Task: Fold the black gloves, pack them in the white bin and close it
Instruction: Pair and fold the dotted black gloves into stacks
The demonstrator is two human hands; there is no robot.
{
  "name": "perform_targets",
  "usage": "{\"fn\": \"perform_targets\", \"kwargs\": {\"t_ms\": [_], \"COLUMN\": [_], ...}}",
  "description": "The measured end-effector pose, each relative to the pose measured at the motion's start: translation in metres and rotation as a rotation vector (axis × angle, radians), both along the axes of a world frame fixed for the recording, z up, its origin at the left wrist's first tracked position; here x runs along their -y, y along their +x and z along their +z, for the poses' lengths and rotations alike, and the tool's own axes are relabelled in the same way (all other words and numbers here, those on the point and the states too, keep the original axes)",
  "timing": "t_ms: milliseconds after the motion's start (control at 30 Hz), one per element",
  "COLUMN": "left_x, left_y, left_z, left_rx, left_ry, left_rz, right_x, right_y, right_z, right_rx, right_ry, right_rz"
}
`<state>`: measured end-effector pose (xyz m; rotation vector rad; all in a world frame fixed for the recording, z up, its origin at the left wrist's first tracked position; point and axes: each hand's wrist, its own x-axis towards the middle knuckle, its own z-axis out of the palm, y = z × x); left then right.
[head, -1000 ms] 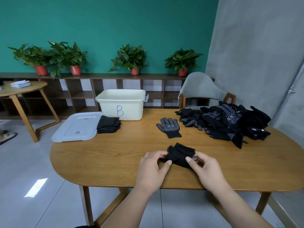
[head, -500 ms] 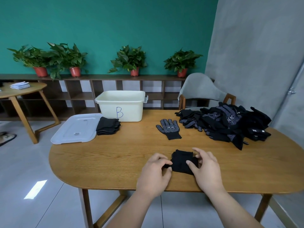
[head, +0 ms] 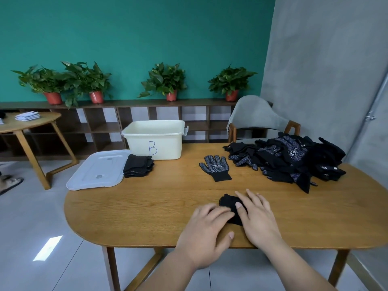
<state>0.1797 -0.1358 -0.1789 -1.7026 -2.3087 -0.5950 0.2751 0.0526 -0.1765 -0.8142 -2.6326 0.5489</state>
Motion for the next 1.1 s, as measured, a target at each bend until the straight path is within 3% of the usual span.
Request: {"fn": "perform_targets", "kwargs": {"t_ms": [100, 267, 433, 633, 800, 1100], "left_x": [-0.001, 0.0, 0.011, 0.007, 0.003, -0.004], "left_y": [-0.001, -0.029, -0.033, -0.064, -0.105, -0.164], "left_z": [0.003, 0.023, 0.022, 0.023, 0.028, 0.034], "left_rx": [-0.101, -0.118, -0.05, 0.029, 0.122, 0.133], "left_ry": [-0.063, -0.173, -0.256, -0.284, -0.384, -0.425], "left_rz": [0.025, 0.385, 0.307, 0.441, 0.549, 0.59], "right_x": [0.0, 0.001, 0.001, 0.011, 0.01, 0.011], "right_y": [0.0, -0.002, -0.003, -0.008, -0.011, -0.012], "right_z": [0.004, 0.004, 0.002, -0.001, 0.0, 0.001], "right_rx": [-0.093, -0.11, -0.084, 0.146, 0.24, 0.229], "right_ry": [-0.11, -0.113, -0.075, 0.15, 0.152, 0.146], "right_rz": [-0.052, -0.091, -0.106, -0.072, -0.017, -0.017]}}
